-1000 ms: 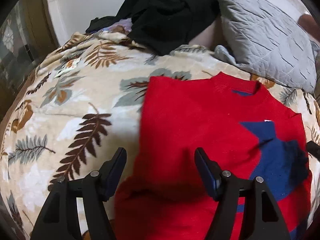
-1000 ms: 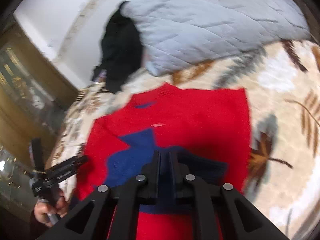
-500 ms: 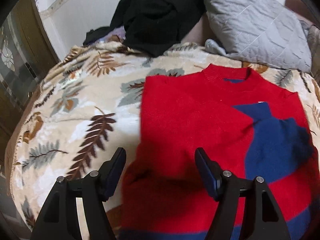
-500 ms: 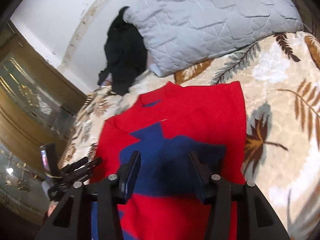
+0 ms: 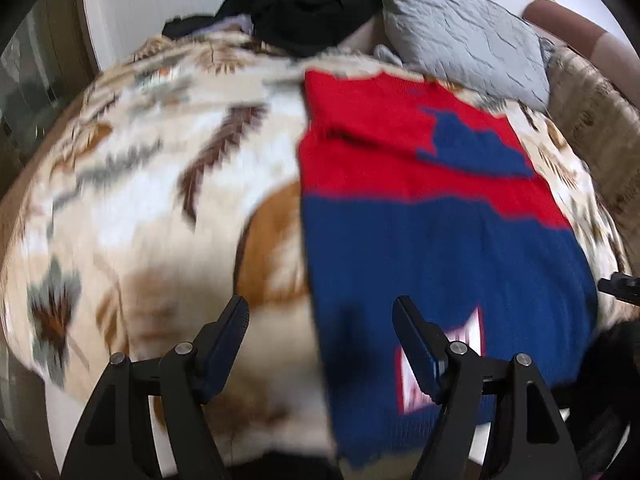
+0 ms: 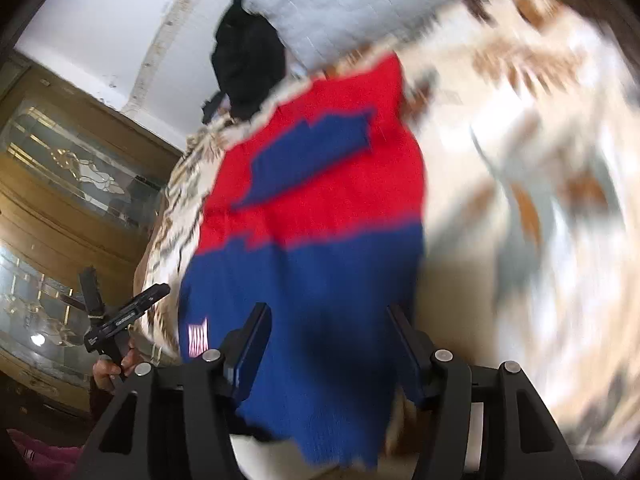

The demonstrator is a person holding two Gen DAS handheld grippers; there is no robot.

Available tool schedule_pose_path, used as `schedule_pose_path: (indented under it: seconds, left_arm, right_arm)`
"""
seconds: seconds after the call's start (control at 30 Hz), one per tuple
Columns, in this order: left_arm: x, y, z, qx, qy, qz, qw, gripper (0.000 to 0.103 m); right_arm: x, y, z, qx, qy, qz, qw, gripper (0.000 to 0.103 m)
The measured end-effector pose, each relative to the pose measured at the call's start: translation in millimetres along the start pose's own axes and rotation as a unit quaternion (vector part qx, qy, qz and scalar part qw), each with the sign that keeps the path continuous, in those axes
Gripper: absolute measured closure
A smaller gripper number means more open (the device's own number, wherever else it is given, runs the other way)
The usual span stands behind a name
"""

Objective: Fold small clothes
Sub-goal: 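Grasp the blue hem with both tools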

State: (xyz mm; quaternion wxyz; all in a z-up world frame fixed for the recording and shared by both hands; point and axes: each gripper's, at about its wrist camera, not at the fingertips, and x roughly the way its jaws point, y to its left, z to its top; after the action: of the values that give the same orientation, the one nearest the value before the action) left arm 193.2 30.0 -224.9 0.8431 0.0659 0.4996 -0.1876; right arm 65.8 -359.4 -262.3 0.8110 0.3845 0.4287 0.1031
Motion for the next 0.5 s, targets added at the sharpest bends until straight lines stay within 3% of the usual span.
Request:
schedule_pose_path:
  seconds: [0.17, 0.33, 0.47, 0.5]
  left_arm:
    - [7, 3, -41, -0.029, 0.065, -0.044, 0.9965, 0.028]
    - [17, 0, -53, -0.046, 0.079, -0.061, 0.9939, 0.028]
    - [25, -1, -56, -0.064, 0.083, -0.078, 0.9915, 0.028]
    - [26, 0, -55, -0.072, 0.080, -0.081, 0.9909, 0.033]
  right_arm:
    - [-2, -12, -39, 0.027, 0.023, 0.002, 0.999, 0.041]
    - [8, -19, -46, 0.030, 0.021, -0.033, 0.999, 0.040]
    - [16, -14, -48, 0.013, 0.016, -0.040, 0.999, 0.039]
    - [17, -12, -49, 0.007, 0.018, -0.036, 0.999, 0.039]
